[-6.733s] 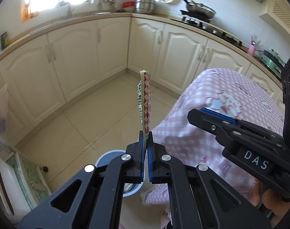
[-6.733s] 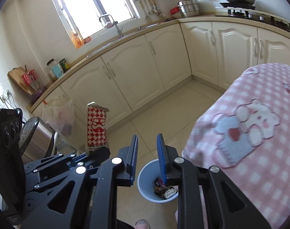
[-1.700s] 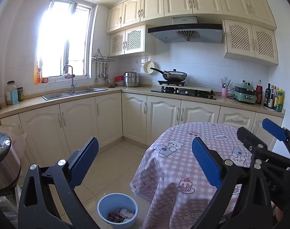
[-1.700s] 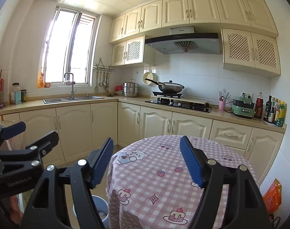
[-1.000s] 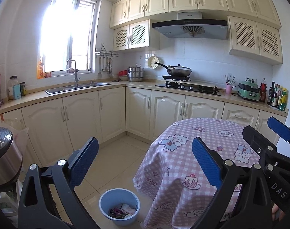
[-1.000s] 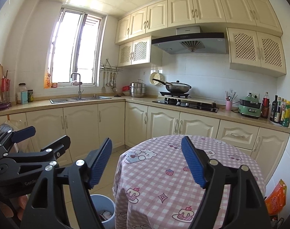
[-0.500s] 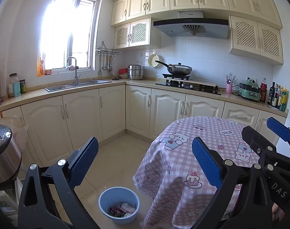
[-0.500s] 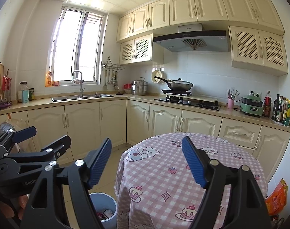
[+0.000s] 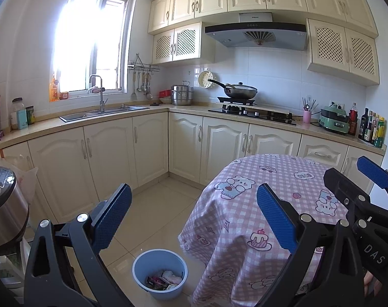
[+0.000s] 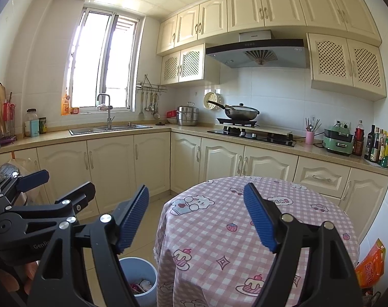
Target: Collect trash
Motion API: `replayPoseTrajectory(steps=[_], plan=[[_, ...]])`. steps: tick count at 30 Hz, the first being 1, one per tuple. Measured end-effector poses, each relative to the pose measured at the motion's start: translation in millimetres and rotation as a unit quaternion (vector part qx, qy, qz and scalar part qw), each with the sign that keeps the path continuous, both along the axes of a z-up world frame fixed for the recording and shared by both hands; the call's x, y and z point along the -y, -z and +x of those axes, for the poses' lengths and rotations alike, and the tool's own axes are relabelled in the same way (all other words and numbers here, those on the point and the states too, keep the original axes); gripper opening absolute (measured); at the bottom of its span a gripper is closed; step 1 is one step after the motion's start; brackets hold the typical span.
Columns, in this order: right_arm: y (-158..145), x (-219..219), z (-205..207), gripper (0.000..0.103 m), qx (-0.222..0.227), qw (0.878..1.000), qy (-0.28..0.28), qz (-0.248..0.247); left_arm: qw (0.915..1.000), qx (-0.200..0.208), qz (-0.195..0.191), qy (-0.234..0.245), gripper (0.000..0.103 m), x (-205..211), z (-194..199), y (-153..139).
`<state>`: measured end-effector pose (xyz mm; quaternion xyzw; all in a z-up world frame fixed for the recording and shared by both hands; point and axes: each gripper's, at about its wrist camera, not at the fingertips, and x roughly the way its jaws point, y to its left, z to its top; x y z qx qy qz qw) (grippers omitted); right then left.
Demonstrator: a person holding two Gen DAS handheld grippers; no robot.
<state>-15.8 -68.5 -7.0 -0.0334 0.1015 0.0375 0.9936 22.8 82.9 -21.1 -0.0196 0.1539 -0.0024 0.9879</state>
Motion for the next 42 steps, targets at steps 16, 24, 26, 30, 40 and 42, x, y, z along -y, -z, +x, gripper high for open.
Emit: replayPoseTrajectory(steps=[16, 24, 26, 30, 40, 42], plan=[[2.9, 1.1, 1.5, 0.076, 0.0, 1.0, -0.001, 0.003, 1.0, -0.001, 0.003, -0.002, 0.095, 2.0, 1.5, -0.9], [3.1, 1.7, 2.7, 0.076, 0.0, 1.0, -0.001, 0.003, 1.0, -0.001, 0.003, -0.002, 0.095, 2.2, 1.4, -1.1], [3.1, 1.5, 2.6, 0.076, 0.0, 1.0, -0.001, 0.003, 1.0, -0.002, 0.003, -0.001, 0.095, 2.1, 1.6, -1.3], [2.9, 1.9, 2.9, 0.076, 0.0, 1.0, -0.002, 0.004, 1.0, -0.002, 0.003, -0.001, 0.095, 2.5, 1.4, -1.5], [3.4, 2.5, 3.7, 0.077, -0.002, 1.0, -0.002, 0.005, 1.0, -0.003, 0.003, -0.001, 0.095, 2.1, 1.3, -2.3], [3.4, 2.6, 3.7, 0.077, -0.002, 1.0, -0.002, 0.005, 1.0, -0.003, 0.003, -0.001, 0.095, 2.1, 1.3, -2.2]])
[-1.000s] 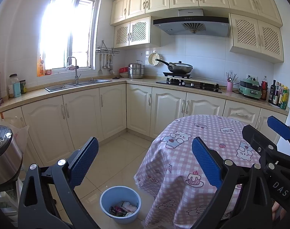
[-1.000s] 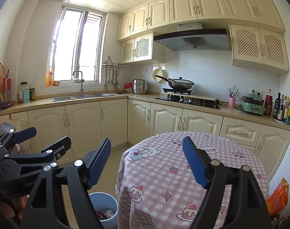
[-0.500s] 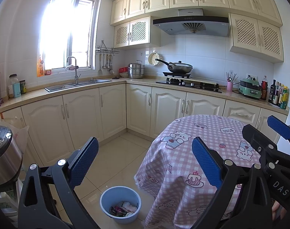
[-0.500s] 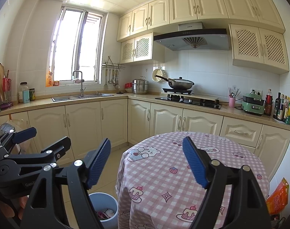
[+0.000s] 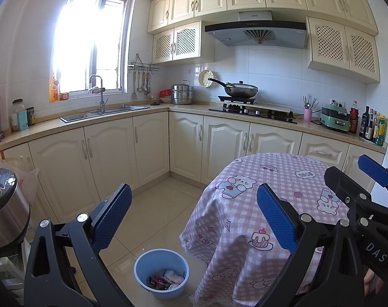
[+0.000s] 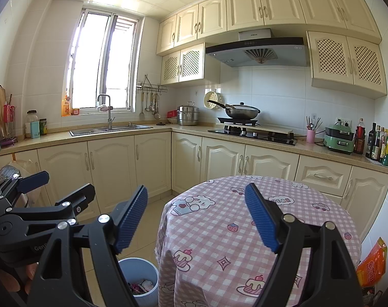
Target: Collect trash
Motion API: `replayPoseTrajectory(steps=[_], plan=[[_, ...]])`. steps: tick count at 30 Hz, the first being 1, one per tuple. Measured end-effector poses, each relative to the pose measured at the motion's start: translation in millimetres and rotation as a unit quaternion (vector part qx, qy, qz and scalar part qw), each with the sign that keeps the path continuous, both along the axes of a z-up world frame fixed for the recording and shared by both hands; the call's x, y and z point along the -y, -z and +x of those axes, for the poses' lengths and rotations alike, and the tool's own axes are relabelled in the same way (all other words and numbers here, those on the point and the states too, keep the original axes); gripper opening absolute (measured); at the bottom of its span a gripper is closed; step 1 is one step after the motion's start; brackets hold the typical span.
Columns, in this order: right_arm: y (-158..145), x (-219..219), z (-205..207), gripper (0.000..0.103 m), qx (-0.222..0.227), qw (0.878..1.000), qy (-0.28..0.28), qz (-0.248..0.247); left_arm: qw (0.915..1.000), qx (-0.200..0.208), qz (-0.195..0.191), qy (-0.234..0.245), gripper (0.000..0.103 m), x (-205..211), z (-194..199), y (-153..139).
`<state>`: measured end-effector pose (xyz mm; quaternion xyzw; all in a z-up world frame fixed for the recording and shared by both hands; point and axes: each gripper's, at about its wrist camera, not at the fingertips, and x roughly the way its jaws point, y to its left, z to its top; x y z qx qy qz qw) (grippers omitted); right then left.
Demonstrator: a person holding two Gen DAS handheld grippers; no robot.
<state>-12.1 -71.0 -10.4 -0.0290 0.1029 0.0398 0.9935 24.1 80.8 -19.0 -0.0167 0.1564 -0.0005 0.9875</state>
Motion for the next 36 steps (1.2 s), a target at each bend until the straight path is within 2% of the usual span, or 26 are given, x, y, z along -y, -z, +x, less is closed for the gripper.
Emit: replayPoseTrajectory(steps=[36], plan=[[3.4, -1.5, -1.9, 0.079, -0.003, 1.0, 0.0, 0.002, 1.0, -0.003, 0.002, 0.0, 0.095, -4.9, -1.1, 4.9]])
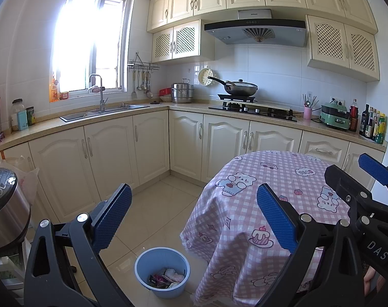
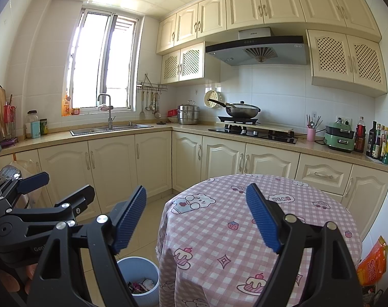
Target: Collect trash
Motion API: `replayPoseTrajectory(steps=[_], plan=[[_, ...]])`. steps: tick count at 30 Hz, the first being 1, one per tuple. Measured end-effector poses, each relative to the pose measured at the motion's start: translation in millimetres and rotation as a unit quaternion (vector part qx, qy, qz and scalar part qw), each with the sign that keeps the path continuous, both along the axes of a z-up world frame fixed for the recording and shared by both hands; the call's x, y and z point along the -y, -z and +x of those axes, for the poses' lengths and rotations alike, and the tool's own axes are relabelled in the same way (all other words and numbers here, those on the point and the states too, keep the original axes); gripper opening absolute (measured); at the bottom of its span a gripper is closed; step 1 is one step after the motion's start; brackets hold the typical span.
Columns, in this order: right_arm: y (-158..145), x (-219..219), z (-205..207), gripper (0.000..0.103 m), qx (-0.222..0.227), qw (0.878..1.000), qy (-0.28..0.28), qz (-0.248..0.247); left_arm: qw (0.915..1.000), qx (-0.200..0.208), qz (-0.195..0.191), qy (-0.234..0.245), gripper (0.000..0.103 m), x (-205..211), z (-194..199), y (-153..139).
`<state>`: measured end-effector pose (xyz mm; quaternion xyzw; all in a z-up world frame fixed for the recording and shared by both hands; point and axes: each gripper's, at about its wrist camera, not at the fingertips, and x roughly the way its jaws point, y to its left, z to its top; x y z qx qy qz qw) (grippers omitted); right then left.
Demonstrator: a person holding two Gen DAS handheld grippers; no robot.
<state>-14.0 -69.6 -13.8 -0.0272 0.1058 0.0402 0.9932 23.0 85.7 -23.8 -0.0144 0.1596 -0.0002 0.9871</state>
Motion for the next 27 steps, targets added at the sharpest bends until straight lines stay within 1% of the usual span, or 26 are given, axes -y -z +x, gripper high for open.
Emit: replayPoseTrajectory(steps=[14, 27], plan=[[0, -2, -1, 0.08, 0.0, 1.0, -0.002, 0.001, 1.0, -0.003, 0.0, -0.004, 0.095, -6, -1, 4], [1, 5, 12, 0.081, -0.008, 1.0, -0.004, 0.01, 0.9998, -0.02, 0.003, -0.01, 0.095, -7, 13, 7]])
